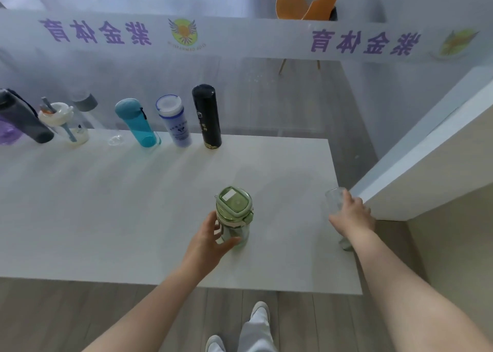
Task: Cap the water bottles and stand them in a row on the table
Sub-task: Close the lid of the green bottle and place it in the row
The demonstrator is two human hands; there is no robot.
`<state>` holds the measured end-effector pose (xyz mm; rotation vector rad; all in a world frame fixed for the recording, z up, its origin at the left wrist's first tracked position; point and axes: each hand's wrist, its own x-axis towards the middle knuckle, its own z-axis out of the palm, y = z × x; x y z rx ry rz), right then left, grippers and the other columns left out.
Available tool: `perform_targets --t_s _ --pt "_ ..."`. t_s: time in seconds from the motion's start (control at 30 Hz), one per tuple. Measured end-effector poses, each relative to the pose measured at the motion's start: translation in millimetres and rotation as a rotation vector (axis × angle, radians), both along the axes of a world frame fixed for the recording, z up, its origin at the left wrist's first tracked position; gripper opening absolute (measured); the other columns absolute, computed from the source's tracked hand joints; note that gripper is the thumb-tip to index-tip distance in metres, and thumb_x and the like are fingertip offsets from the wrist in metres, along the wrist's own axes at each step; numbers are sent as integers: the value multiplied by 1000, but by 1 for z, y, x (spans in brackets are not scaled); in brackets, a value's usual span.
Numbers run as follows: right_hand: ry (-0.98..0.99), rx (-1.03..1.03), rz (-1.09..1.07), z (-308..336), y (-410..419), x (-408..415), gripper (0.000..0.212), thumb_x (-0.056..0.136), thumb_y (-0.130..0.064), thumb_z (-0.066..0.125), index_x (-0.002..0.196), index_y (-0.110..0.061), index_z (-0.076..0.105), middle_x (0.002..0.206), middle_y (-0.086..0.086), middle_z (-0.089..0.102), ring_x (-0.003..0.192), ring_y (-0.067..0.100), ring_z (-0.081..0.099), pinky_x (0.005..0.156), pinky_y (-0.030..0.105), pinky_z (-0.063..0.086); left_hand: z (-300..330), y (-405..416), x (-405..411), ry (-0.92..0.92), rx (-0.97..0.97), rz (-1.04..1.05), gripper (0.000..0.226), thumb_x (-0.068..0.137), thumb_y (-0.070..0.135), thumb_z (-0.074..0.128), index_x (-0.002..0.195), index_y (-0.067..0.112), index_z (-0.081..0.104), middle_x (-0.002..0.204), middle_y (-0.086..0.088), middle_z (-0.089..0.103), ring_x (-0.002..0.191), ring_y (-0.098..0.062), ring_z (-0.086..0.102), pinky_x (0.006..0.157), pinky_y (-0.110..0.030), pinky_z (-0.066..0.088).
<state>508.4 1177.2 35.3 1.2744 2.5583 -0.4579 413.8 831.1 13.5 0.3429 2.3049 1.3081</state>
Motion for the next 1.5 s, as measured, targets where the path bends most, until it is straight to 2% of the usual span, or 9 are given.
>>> perform_targets --t_s 0.3,0.6,0.8,0.93,1.1,1.17,1.23,1.4,1.5 --pt "132 -161 57 -6 -22 -17 80 81 -43 61 148 -22 21 136 16 41 119 39 45 98 42 40 8 40 -13 -5 0 30 69 72 37 82 128 45 43 123 13 58 109 1 58 97 -37 52" --pt "2 -295 137 -6 -41 -35 94 82 -43 59 150 -28 -4 140 13 32 121 36 44 95 42 43 2 53 -14 -34 30 100 74 70 39 83 132 45 42 126 7 58 110 -1 59 96 -33 52" --pt "-214 -487 103 27 -20 -66 71 78 -44 59 136 -16 30 108 11 54 90 30 59 66 33 49 -1 52 -11 -38 37 113 73 70 38 83 132 40 44 125 6 59 110 -2 59 96 -30 52" --pt "-321 -873 -74 48 -6 -79 36 82 -43 62 101 -13 62 92 12 68 85 30 68 83 42 56 1 52 -7 -25 68 117 67 76 26 81 132 33 46 125 6 57 114 -7 56 98 -31 52" --pt "-446 -951 -29 64 2 -85 21 84 -24 67 88 -3 66 103 21 70 91 35 68 89 47 55 9 52 -4 -20 105 113 63 77 21 81 119 50 45 124 8 57 115 -9 55 94 -27 52" --pt "-477 -978 67 64 3 -85 6 85 -13 69 86 -8 66 100 14 69 92 30 66 99 46 50 10 52 -3 -22 109 109 62 77 23 81 118 53 45 124 11 57 115 -8 55 94 -27 52" --pt "-542 -985 172 63 3 -83 15 78 -6 77 83 -16 67 95 5 69 92 25 67 99 45 50 9 51 -3 -27 115 110 62 77 25 81 120 52 45 125 12 57 116 -8 54 96 -29 52" --pt "-453 -1065 -26 58 16 -77 10 83 -7 71 73 -6 73 86 12 73 86 29 69 92 48 54 7 51 -3 -51 125 114 63 76 29 80 123 51 46 127 13 56 117 -10 54 98 -34 52" --pt "-335 -1037 -94 50 18 -75 11 92 -19 60 96 -10 66 94 11 69 85 30 66 86 49 55 6 51 -3 -57 128 110 64 72 37 80 125 48 46 127 13 55 118 -12 54 98 -38 53"
